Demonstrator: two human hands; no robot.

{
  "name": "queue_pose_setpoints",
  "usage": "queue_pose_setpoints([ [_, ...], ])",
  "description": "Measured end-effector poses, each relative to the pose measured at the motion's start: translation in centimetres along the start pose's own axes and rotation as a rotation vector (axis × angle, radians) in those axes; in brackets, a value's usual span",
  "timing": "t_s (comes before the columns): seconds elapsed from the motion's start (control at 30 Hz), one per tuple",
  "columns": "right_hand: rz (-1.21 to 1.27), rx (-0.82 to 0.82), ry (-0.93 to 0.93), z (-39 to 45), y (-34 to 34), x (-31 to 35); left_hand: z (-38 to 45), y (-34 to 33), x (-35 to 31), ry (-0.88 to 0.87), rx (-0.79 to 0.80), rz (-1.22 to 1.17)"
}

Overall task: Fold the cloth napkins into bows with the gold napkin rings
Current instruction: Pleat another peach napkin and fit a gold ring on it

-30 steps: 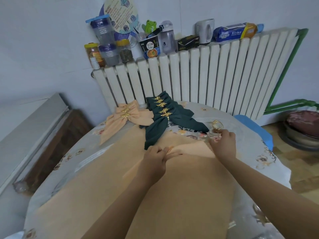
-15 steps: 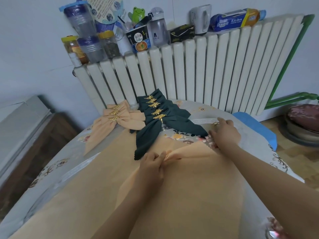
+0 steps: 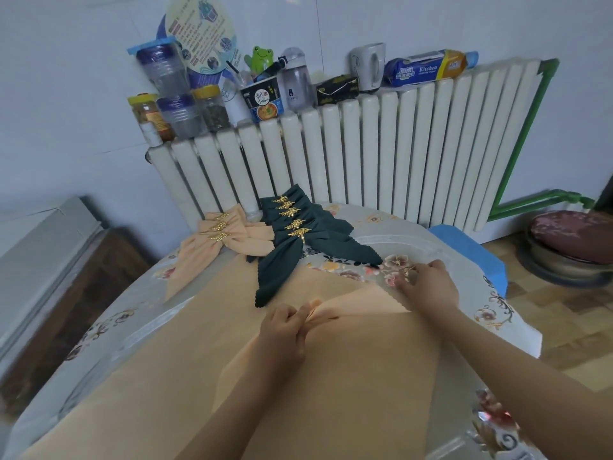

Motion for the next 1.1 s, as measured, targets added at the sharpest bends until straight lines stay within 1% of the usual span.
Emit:
queue_pose_setpoints([
  [0.1,-0.003,0.003,0.019,-0.9,1.0,-0.4,-0.8,1.0,-0.6,0.024,0.007,0.022],
  [0.2,0.080,-0.068,-0.025,-1.7,2.9,0.0,-1.3,2.3,-0.7,0.030,0.011,0.048],
  [0.3,0.135,-0.148,0.048,-3.3,4.9,1.2,-2.0,3.7,-0.2,0.042,0.021,0.077],
  [0.37,0.188,-0.161,0.117,-5.0,6.3,2.3,-2.8,4.9,0.0,0.065,0.017,0.097],
  [0.43,0.263,-0.137,0.164,-6.6,7.1,3.0,-3.5,5.8,0.1,0.090,0.018,0.100],
  [0.53,0.395,-0.057,0.218,-9.2,8.1,4.0,-4.5,7.0,-0.1,0.094,0.024,0.111],
  [0.63,0.518,0.038,0.225,-13.1,9.2,5.1,-6.0,8.8,-0.5,0.110,0.007,0.141],
  [0.77,0.646,0.093,0.209,-16.7,9.7,5.8,-7.1,10.5,-1.0,0.159,0.044,0.162],
  [0.97,0.684,0.133,0.207,-20.2,9.4,6.4,-9.2,12.7,-1.4,0.172,0.020,0.102],
  [1.1,0.691,0.093,0.194,-21.1,9.6,6.2,-10.1,13.6,-1.5,0.201,-0.006,0.060],
])
Point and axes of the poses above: each hand's wrist, its own z-axis towards the middle knuckle, its own y-axis out of the back of the hand, x = y × z, the point moved 2 cm from there along z, towards the middle knuckle, and after that the axes turned 12 degrees about -x, right-handed, at the moved point
